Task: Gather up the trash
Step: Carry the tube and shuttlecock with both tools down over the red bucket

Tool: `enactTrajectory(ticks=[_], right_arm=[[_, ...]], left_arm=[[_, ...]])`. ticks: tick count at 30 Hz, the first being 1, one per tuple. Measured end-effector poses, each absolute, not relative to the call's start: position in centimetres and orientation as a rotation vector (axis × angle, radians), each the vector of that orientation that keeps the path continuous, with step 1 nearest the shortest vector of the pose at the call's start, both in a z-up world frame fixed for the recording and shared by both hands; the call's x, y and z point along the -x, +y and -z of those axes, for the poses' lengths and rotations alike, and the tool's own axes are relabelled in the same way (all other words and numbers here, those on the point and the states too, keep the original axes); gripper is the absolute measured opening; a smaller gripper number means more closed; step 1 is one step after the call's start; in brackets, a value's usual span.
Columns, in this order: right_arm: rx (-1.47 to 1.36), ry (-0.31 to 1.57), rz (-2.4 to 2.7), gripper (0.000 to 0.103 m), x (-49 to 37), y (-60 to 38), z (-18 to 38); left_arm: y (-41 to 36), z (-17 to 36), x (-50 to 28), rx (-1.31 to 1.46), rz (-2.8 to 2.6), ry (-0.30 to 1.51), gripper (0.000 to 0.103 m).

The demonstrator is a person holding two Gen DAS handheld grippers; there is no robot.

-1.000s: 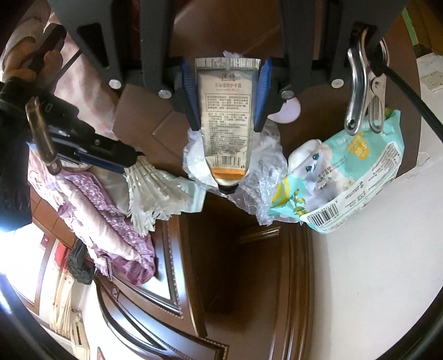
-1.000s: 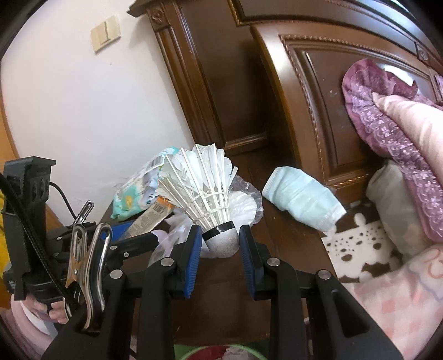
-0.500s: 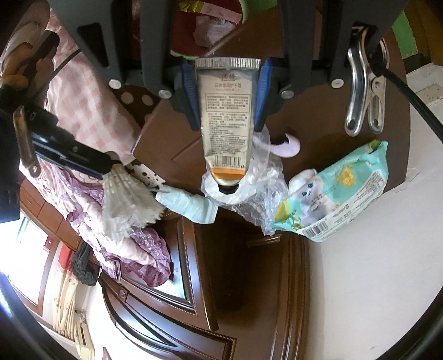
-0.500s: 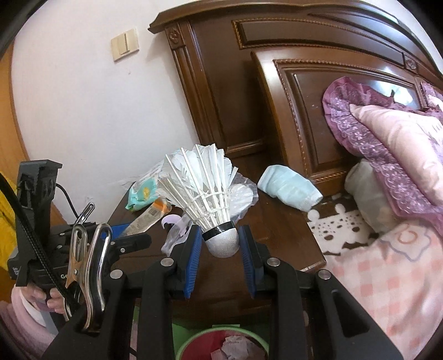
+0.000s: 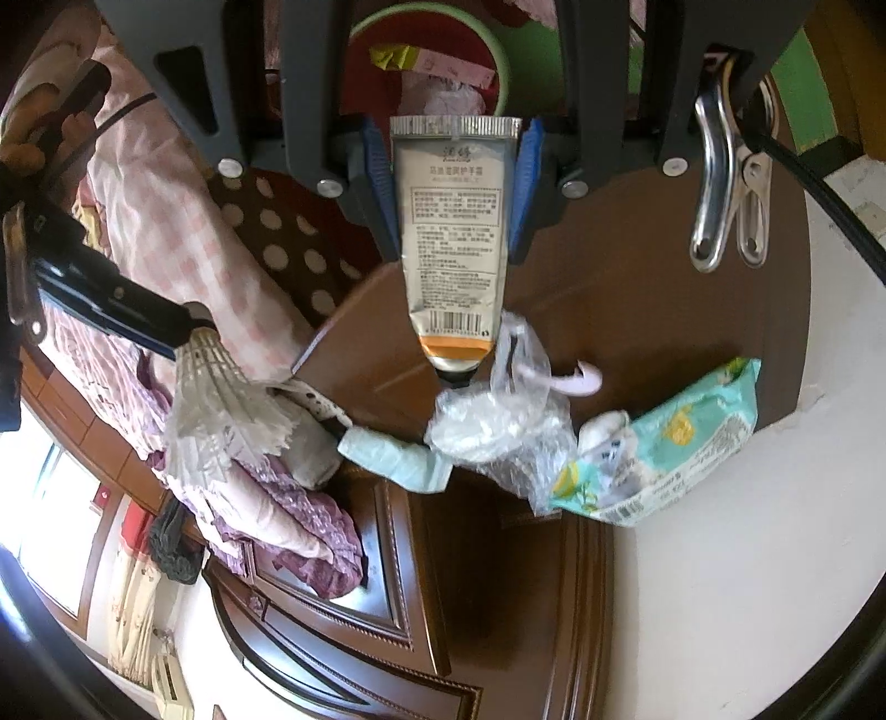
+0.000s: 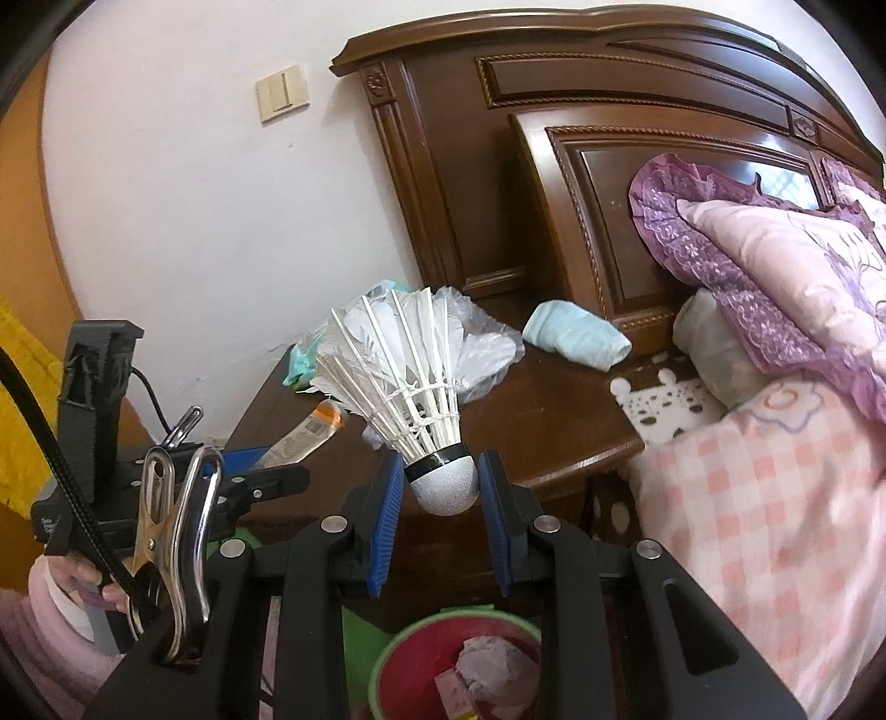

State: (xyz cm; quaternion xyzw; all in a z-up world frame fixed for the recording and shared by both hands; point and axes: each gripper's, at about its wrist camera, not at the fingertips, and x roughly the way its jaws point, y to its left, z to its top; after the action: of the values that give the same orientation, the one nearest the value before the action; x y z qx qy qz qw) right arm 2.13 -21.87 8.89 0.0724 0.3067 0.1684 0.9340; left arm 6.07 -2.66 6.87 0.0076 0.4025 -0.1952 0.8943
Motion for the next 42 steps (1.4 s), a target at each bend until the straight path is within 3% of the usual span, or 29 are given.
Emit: enactTrajectory(ticks=[17,33,42], right_arm=[[-0.246,0.733,-0.312,0.029,4.2,-21.7,-0.8],[-0.235,0.919,-0.215,0.029,4.7,-21.8,7.9],[-0.258,0.981,-0.17,0.029,4.5,-22.4,11.1]], left_arm=[[-2.9,-0.2,-1.1,-0.041,0.43,0.947,0.039],[-6.3,3.7,2.0,-0.189,0.494,0.936,0.039],[-8.8,7.3,2.8,-0.236,0.554,1.027,0.039]])
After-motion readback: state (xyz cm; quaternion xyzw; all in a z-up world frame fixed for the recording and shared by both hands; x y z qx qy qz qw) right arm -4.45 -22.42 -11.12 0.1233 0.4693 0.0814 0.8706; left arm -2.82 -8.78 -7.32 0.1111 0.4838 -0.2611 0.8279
